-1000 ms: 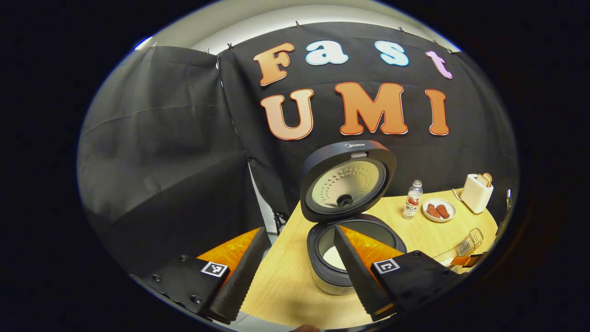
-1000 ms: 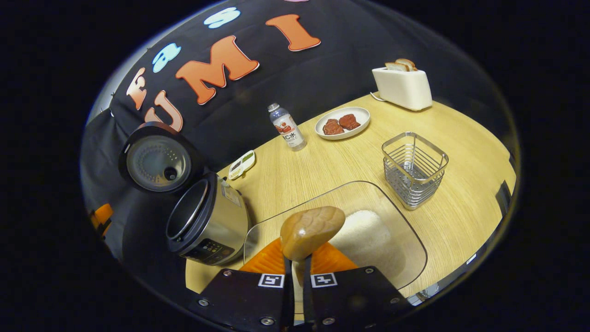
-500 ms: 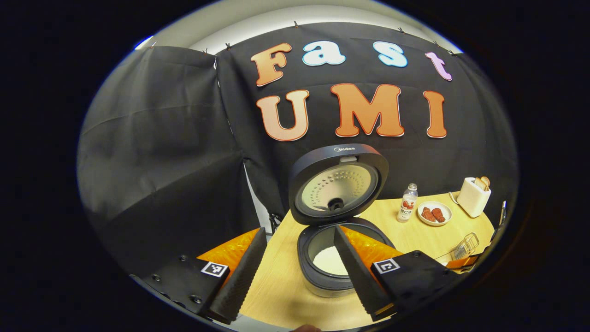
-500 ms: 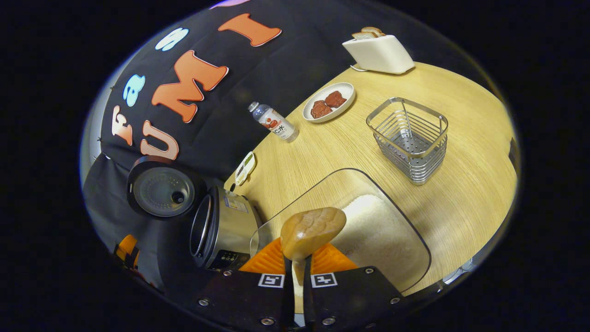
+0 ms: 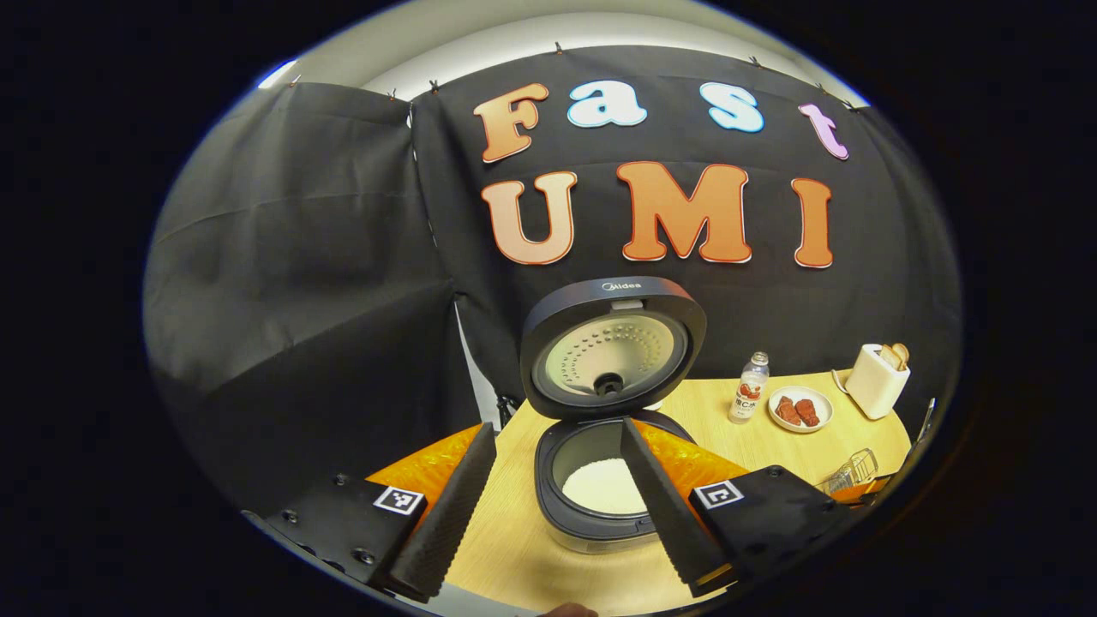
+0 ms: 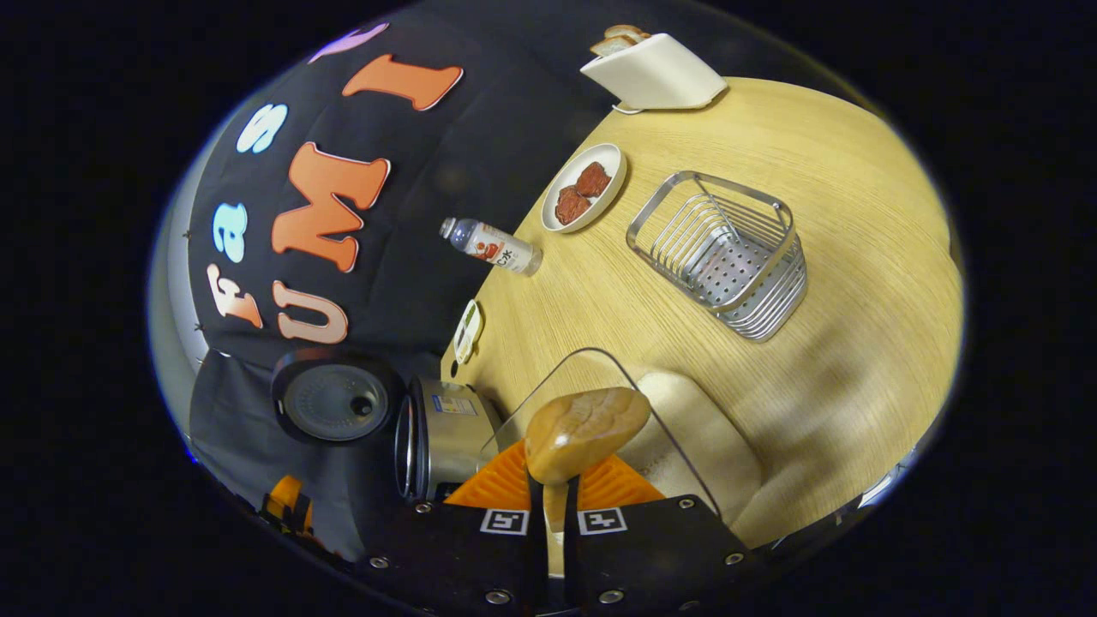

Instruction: Close the left gripper, press the button to open the rice cooker; take a wooden spoon from the chopstick holder with the right hand, scoop a spoonful of rice and pour it into the rice cooker, then put the wooden spoon back into the chopstick holder.

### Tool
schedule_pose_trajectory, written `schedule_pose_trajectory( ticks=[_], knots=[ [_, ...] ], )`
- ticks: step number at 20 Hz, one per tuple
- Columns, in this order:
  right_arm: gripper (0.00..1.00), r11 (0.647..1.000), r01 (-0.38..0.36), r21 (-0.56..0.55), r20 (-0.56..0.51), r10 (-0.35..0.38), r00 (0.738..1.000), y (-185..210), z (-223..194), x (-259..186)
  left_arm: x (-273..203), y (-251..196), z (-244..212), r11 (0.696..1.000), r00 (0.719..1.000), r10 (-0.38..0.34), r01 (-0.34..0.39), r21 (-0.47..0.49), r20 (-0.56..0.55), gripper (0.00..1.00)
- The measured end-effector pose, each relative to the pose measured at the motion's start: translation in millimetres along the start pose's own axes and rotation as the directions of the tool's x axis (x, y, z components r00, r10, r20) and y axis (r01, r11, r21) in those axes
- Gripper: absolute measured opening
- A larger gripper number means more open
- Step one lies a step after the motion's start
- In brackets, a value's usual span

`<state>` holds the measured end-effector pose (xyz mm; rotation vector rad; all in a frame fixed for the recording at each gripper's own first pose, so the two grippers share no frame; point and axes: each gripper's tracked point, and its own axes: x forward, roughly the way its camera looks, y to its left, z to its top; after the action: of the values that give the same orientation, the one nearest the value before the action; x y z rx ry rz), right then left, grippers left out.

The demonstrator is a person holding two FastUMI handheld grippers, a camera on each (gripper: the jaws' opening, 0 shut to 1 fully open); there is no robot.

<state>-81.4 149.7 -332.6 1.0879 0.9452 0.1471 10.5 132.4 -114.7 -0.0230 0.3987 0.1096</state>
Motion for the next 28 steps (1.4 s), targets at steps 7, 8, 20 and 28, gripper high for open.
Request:
schedule_pose_trajectory(
  ticks=[7, 8, 20, 28],
  knots=[
    [0.07, 0.978, -0.137, 0.158, -0.014, 0.141, 0.99, 24, 23, -17, -9, -11, 6, 1.0, 0.999, 0.016, -0.016, -0.004, 0.029, 0.99],
    [0.07, 0.971, -0.152, 0.186, -0.018, 0.158, 0.987, 25, 26, -17, -12, -12, 6, 1.0, 0.999, 0.017, -0.017, -0.004, 0.033, 0.99],
    [0.07, 0.875, -0.342, 0.344, -0.039, 0.377, 0.925, 112, 38, -20, -34, 28, 2, 0.994, 0.993, 0.106, -0.104, -0.043, 0.06, 0.99],
    [0.06, 0.859, -0.405, 0.314, -0.11, 0.457, 0.883, 194, 25, 7, -59, 68, 3, 0.982, 0.976, 0.189, -0.188, -0.021, 0.109, 0.91]
  ],
)
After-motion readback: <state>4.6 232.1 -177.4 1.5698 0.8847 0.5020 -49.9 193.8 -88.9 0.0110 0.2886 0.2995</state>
